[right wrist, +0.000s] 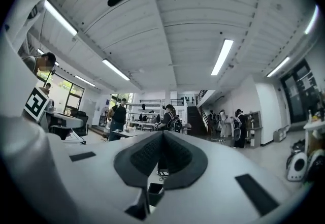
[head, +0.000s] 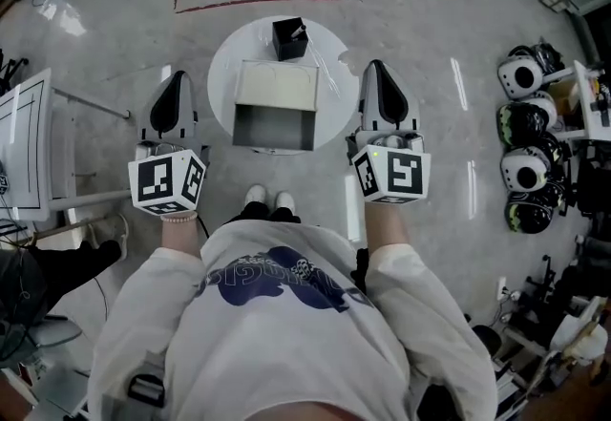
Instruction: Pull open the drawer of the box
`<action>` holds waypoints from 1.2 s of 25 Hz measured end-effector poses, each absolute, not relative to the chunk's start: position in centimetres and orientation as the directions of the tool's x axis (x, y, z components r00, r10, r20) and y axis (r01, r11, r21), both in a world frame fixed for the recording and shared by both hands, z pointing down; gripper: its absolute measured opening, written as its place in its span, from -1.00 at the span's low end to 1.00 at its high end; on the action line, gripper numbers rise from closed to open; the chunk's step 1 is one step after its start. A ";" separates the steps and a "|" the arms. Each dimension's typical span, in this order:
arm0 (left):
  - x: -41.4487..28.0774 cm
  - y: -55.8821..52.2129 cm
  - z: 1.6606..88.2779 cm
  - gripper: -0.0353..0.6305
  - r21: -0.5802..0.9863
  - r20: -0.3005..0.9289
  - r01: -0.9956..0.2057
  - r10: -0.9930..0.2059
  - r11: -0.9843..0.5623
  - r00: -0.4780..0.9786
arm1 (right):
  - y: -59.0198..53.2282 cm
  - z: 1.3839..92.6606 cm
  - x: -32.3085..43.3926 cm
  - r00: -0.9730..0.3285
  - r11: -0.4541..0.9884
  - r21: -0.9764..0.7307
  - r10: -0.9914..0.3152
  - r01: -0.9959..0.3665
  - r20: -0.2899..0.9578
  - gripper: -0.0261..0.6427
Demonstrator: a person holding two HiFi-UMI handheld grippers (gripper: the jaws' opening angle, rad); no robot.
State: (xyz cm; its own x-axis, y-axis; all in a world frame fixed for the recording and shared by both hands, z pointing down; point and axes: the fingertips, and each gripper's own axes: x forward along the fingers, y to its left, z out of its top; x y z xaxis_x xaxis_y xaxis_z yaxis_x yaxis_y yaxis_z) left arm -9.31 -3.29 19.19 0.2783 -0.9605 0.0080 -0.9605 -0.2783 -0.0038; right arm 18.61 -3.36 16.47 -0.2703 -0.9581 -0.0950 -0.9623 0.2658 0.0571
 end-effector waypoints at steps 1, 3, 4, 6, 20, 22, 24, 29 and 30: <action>-9.3 -3.4 19.0 -0.87 -0.009 -0.002 -0.960 -0.960 -0.280 0.280 | -3.4 16.3 18.3 -0.270 0.263 0.073 -0.958 -0.962 -0.101 -0.93; -9.4 -3.5 18.8 -0.87 -0.014 -0.013 -0.959 -0.959 -0.282 0.282 | -3.4 16.4 17.7 -0.273 0.263 0.098 -0.956 -0.960 -0.108 -0.93; -9.5 -3.6 18.8 -0.87 -0.016 -0.016 -0.959 -0.959 -0.282 0.282 | -3.3 16.4 17.5 -0.275 0.264 0.108 -0.955 -0.958 -0.110 -0.93; -9.7 -3.8 18.7 -0.87 -0.018 -0.021 -0.959 -0.959 -0.283 0.283 | -3.3 16.6 17.1 -0.276 0.263 0.120 -0.955 -0.957 -0.111 -0.93; -10.7 -3.9 17.6 -0.87 -0.071 -0.026 -0.957 -0.958 -0.282 0.284 | -3.7 17.8 16.3 -0.248 0.233 0.165 -0.965 -0.958 -0.081 -0.93; -10.6 -3.9 17.5 -0.87 -0.096 -0.021 -0.955 -0.958 -0.282 0.285 | -3.7 18.0 16.4 -0.248 0.232 0.167 -0.966 -0.958 -0.077 -0.93; -10.4 -3.9 17.4 -0.87 -0.112 -0.019 -0.952 -0.958 -0.284 0.287 | -3.7 18.1 16.4 -0.248 0.232 0.170 -0.966 -0.958 -0.075 -0.93; -10.4 -4.0 17.3 -0.87 -0.106 -0.016 -0.953 -0.957 -0.285 0.288 | -3.6 18.5 16.5 -0.247 0.234 0.171 -0.967 -0.957 -0.062 -0.93; -10.3 -4.0 17.3 -0.87 -0.105 -0.015 -0.953 -0.958 -0.285 0.288 | -3.7 18.5 16.5 -0.247 0.233 0.171 -0.967 -0.957 -0.060 -0.93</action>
State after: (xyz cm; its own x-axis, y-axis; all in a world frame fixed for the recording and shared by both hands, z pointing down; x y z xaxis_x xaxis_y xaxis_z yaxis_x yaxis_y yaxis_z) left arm -10.34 -4.03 17.31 0.2876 -0.9576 -0.0149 -0.9529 -0.2845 -0.1046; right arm 16.54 -3.71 18.53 -0.2465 -0.9673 -0.0602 -0.9572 0.2333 0.1713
